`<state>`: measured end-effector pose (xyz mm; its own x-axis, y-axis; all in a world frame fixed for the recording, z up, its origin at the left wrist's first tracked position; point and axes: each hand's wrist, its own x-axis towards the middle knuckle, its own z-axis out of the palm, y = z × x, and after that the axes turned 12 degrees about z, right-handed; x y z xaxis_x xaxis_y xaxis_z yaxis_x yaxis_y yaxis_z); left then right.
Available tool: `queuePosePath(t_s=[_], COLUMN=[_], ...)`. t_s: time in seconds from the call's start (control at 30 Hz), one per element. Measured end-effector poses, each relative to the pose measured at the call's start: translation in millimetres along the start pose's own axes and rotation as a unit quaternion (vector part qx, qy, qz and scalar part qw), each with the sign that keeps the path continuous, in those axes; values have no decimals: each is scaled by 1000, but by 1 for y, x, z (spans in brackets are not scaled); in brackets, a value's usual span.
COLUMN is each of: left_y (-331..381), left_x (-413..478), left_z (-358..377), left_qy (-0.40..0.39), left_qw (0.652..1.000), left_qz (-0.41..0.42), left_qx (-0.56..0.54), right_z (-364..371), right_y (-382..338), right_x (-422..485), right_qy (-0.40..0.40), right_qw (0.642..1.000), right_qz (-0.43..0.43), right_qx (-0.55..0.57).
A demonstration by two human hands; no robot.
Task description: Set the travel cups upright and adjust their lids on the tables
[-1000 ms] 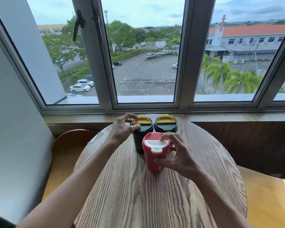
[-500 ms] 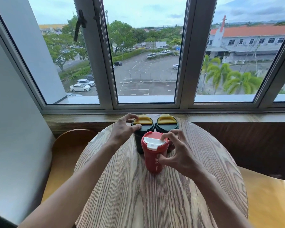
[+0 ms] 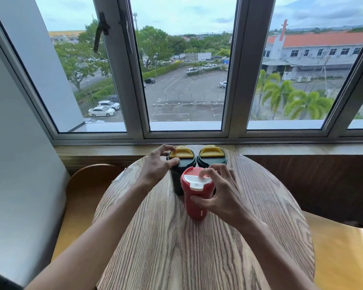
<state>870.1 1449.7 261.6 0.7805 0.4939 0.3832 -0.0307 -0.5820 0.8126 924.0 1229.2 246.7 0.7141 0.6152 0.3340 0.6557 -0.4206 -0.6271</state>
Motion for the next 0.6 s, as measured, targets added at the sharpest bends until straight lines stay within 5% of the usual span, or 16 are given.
queuePosePath(t_s=[0.43,0.6], left_y=[3,6], left_x=[-3,-4], left_z=[0,0], left_qy=[-7,-25], left_qw=[1000,999], left_qz=[4,21], left_qx=[5,19], right_z=[-7,-12], right_y=[9,3], right_x=[1,9], right_qy=[-41,5], right_qw=[999,999], right_qz=[-1,26], right_qx=[26,40])
